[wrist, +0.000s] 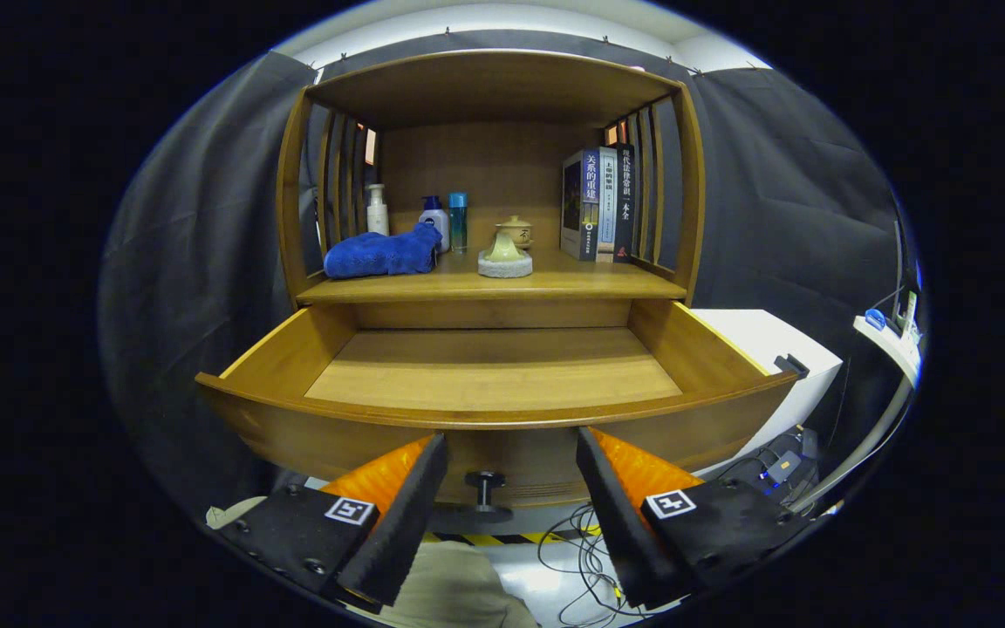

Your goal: Pull open the drawer, take out the items inside it, and place them on the countertop above the cabinet.

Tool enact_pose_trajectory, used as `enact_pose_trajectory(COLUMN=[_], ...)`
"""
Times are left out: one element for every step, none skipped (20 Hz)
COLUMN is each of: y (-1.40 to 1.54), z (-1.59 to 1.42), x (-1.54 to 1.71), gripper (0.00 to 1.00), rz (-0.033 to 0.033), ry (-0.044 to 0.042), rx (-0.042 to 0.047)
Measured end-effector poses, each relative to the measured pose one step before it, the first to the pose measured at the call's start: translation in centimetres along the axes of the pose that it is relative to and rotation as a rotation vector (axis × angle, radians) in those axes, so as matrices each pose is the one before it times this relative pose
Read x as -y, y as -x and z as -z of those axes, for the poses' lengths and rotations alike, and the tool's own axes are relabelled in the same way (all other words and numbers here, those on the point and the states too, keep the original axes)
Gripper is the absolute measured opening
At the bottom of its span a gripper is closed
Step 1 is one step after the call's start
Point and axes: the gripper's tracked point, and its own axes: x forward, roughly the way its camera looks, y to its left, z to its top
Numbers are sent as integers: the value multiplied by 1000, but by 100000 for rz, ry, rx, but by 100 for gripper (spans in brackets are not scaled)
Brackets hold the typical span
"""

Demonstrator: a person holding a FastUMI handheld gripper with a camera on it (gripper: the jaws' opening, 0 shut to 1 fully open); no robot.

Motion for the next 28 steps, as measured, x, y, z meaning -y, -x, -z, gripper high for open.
enact_pose_trajectory(y=[-97, -328, -58, -79, -390, -269, -450, -560, -536, -486, -679, -666, -722, -979, -497, -543, -469, -465, -534, -481, -333, -336, -399, -338, -186, -249, -202, -285], z=[-67, 45, 132, -717, -143, -323, -128, -232, -217, -233, -507, -433, -707, -386, -93, -228, -316, -57, -124, -157, -189, -111, -193, -149, -83, -105, -48, -117], x=[-259, -316, -183, -230, 156, 369, 37, -223, -145, -84, -6, -71, -125, -175, -174, 61, 161, -19, -129, -50, 42, 39, 17, 49, -18, 65, -19, -12], gripper=[98, 97, 97, 97, 97, 97, 96, 95, 95, 95, 95, 95, 95, 95, 95, 95, 95, 95, 95, 95, 95, 95, 95, 95, 95, 95, 95, 95], rz=[284, -341, 183, 170, 963, 1473, 793, -695, -432, -151, 112, 121, -199, -492, -492, 98, -57, -358, -345, -200, -265, -17, 47, -27, -150, -137, -165, -201], ry=[-1096, -10, 1009, 1251, 1626, 1657, 743, -996, -981, -626, 158, 546, 97, 450, 176, -39, -127, -662, -1326, -831, -228, 435, 689, 639, 367, 37, -308, -566], rx=[1195, 458, -434, 190, 22, 432, -316, 152, -311, 13, 492, 350, 1271, -420, -167, 290, 545, -563, 76, -94, 152, 36, 161, 19, 101, 66, 76, 67])
